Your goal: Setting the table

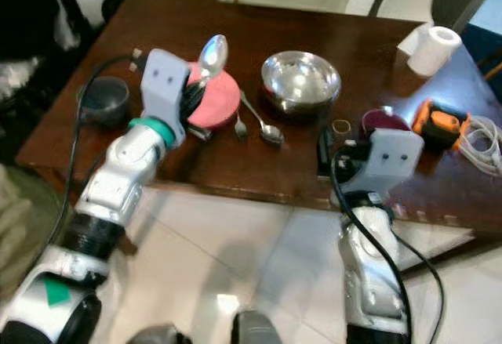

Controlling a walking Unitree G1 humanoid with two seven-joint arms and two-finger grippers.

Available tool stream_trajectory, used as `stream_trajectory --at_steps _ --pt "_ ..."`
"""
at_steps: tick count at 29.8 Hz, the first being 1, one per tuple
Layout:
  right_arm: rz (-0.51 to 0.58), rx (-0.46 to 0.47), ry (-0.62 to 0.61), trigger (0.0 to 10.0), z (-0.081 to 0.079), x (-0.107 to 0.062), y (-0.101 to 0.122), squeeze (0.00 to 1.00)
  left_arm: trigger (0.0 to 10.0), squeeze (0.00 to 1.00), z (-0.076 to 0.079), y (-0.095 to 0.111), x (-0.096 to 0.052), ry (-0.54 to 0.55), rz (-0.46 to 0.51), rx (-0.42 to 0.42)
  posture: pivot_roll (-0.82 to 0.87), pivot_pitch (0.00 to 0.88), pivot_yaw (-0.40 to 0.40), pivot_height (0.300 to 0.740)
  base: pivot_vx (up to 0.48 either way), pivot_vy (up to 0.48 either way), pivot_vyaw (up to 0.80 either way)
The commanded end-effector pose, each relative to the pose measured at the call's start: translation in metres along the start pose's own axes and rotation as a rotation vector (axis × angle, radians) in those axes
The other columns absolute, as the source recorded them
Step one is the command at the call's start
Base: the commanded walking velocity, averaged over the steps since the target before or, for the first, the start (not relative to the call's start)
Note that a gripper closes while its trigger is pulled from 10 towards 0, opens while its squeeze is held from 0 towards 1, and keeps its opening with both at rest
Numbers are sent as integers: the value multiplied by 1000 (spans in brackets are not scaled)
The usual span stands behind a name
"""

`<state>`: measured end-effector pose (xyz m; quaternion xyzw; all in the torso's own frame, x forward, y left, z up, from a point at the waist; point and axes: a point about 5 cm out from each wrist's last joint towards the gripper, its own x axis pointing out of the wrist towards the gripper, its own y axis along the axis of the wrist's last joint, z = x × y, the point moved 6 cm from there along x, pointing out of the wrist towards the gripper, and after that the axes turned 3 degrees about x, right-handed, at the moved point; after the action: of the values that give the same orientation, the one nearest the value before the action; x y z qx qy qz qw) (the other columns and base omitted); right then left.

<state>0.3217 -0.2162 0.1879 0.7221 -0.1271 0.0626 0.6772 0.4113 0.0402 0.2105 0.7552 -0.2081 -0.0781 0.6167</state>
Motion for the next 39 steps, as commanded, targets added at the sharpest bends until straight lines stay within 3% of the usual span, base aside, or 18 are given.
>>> stream_trajectory --at_steps 1,15,33,39 --pt "-5 8 -3 10000 -2 -2 -2 0 10000 0 1 0 -1 -6 6 17 -28 0 53 740 439 0 0" --pt "-4 8 -9 10000 -1 -3 -2 0 10000 0 11 3 -1 -43 19 16 -30 0 54 740 379 -186 0" --pt "-4 8 -3 10000 -2 -2 -3 0 10000 0 6 2 -1 -32 13 -15 -29 0 55 740 0 0 0" --pt "5 -22 9 10000 -4 -2 0 0 10000 0 8 3 0 -84 19 10 -29 0 55 740 0 0 0"
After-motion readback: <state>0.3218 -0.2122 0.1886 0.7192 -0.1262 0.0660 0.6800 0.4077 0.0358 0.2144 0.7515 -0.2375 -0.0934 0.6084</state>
